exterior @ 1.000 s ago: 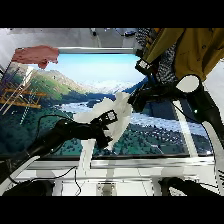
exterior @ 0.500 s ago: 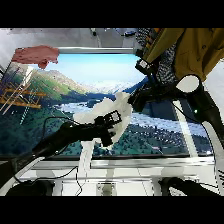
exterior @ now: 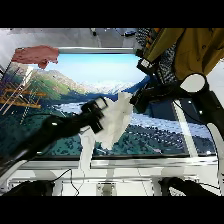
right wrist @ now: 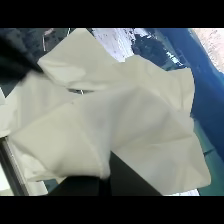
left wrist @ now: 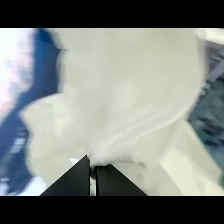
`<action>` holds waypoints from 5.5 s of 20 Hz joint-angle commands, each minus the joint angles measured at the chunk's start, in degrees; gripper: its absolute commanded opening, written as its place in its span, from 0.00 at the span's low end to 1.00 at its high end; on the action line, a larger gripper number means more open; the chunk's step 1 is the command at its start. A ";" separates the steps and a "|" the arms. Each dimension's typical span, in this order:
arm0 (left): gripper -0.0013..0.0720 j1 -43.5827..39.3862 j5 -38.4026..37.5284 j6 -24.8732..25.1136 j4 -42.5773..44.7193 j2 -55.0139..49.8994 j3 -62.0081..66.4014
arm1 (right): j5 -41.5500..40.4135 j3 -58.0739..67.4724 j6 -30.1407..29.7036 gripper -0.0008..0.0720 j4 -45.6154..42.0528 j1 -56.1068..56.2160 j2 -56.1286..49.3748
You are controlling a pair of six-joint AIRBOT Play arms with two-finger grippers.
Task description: Fold the clothes and pants, and hang the long-sleeved shirts on hangers.
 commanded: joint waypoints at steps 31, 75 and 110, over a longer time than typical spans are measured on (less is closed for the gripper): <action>0.05 10.93 14.25 -18.32 17.40 6.27 -0.96 | -9.27 -30.53 14.84 0.67 -7.72 19.67 10.75; 0.05 15.06 28.13 -20.48 11.89 0.39 -1.03 | 2.14 -16.59 7.13 0.05 -1.84 19.02 3.39; 0.05 15.04 28.15 -20.22 12.41 -1.27 -1.03 | -9.77 -15.93 -13.88 0.67 26.56 10.54 -26.47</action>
